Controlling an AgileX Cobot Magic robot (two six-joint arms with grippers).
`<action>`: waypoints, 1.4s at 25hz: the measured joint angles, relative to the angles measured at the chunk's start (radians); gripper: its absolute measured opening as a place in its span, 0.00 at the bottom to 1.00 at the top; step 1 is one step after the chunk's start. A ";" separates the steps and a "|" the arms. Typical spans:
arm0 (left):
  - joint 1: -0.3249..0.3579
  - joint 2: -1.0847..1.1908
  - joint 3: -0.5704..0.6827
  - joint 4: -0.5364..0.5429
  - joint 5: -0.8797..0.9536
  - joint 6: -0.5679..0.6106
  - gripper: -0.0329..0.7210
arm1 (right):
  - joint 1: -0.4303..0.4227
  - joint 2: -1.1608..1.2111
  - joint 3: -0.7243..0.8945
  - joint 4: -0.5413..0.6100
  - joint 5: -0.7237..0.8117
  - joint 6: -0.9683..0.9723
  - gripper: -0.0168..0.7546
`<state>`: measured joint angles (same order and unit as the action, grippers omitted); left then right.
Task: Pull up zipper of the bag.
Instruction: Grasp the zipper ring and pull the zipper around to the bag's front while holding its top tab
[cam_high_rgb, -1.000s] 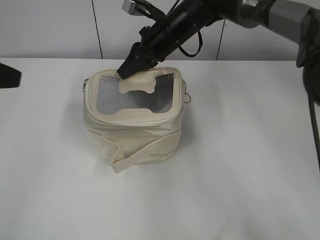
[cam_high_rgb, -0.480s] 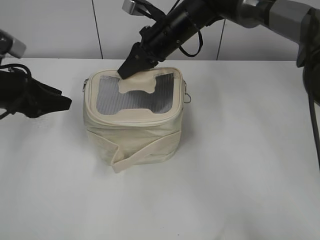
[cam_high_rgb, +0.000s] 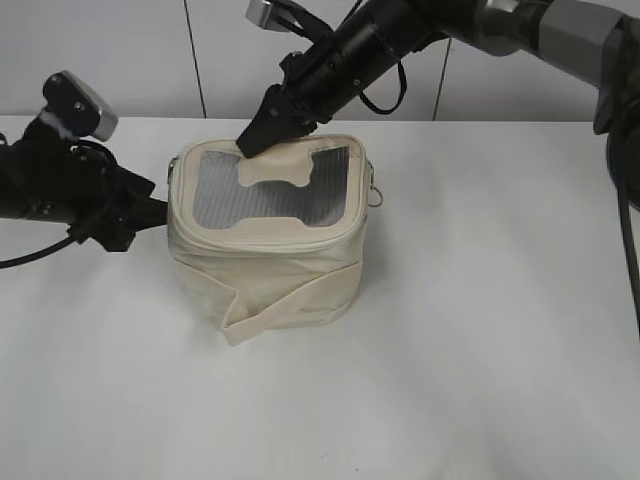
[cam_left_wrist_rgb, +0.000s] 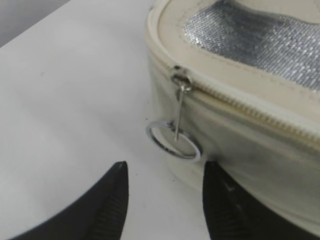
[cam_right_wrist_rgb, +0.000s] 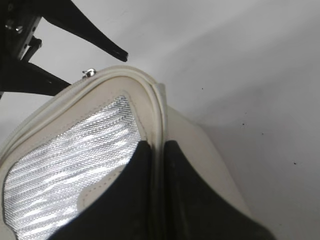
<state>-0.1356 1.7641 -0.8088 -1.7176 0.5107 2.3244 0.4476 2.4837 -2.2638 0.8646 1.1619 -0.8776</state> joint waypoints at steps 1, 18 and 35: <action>-0.001 0.004 0.000 -0.005 -0.002 0.007 0.54 | 0.000 0.000 0.000 0.000 0.000 0.000 0.09; -0.002 0.048 -0.055 -0.006 0.015 0.131 0.53 | -0.002 0.000 0.000 -0.004 0.000 0.017 0.09; -0.005 0.049 -0.070 -0.012 -0.024 0.069 0.44 | -0.002 0.000 0.000 -0.004 0.000 0.026 0.09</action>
<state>-0.1411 1.8129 -0.8790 -1.7296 0.4868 2.3933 0.4458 2.4837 -2.2638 0.8603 1.1619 -0.8515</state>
